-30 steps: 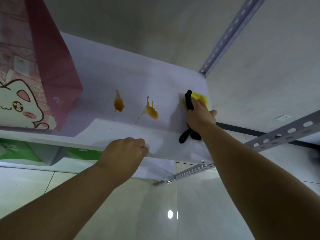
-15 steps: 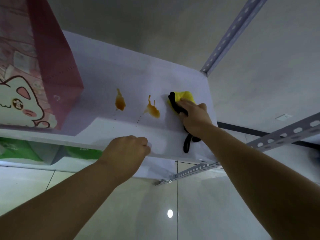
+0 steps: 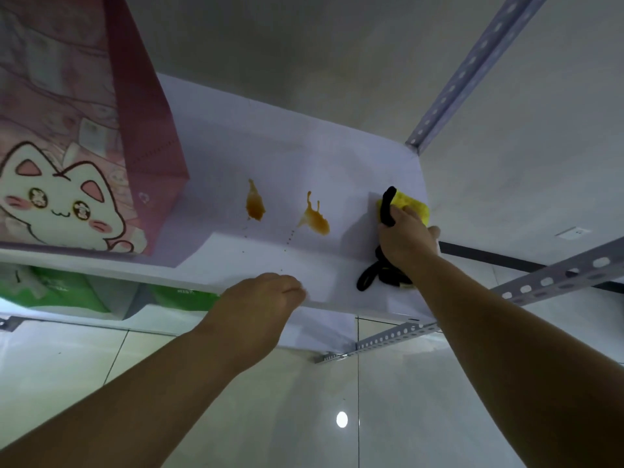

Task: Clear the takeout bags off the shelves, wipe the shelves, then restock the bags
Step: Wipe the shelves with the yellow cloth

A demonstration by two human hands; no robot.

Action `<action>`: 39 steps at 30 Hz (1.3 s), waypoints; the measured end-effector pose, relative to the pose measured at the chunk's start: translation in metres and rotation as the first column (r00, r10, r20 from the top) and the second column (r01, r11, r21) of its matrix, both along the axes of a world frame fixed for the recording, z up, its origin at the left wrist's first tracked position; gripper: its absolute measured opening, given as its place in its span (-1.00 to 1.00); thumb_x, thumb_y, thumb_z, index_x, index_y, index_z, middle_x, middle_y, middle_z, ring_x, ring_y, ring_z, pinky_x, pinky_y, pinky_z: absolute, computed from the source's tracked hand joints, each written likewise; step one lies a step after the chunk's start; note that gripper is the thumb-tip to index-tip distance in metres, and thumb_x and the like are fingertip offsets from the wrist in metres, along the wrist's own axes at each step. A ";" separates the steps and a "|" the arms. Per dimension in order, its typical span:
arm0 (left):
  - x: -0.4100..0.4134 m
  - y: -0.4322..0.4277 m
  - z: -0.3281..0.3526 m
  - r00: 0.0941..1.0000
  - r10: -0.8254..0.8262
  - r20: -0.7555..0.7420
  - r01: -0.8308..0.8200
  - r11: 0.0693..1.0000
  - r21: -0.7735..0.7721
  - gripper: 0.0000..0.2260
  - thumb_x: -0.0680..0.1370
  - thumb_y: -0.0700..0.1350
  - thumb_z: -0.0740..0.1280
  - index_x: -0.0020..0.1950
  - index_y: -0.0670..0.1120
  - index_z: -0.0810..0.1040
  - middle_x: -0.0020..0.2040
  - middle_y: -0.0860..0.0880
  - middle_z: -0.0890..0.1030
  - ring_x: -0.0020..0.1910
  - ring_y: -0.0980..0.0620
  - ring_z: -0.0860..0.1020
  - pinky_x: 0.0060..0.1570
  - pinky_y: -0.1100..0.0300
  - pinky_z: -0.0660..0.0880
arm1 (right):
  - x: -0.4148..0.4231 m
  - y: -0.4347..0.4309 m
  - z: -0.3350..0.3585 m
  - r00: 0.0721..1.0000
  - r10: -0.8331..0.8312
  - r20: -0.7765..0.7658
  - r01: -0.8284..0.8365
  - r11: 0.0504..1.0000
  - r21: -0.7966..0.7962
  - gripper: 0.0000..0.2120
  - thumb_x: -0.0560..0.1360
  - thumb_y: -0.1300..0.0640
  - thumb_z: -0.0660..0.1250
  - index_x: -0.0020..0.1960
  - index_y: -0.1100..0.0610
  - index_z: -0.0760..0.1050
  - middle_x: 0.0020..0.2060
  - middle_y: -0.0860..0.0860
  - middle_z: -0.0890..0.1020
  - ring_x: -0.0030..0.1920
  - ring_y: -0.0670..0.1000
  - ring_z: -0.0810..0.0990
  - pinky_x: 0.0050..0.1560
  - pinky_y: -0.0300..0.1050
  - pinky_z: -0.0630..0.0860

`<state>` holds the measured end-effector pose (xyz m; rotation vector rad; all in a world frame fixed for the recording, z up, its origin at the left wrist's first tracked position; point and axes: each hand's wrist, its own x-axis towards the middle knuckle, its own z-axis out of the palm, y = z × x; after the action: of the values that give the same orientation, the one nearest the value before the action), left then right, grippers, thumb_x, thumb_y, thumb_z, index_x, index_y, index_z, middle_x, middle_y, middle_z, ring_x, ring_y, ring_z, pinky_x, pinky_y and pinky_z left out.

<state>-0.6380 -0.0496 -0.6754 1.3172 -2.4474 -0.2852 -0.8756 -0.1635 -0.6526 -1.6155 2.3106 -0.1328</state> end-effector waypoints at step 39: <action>0.073 -0.007 0.000 0.927 0.319 0.195 -0.328 0.945 0.012 -0.90 0.41 -0.24 0.42 -0.31 -0.14 0.61 -0.35 -0.09 0.55 -0.48 -0.11 0.54 -0.47 0.22 0.30 | 0.098 0.024 -0.003 0.922 0.385 -0.044 -0.387 0.918 -0.084 -0.63 0.61 0.01 0.06 0.41 -0.13 0.26 0.47 -0.19 0.19 0.27 0.17 0.22 0.03 -0.04 0.32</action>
<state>-0.5649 -0.0570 -0.6751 1.8144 -2.3278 -0.1338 -0.7776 -0.1399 -0.6554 -2.0960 1.9779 -0.1268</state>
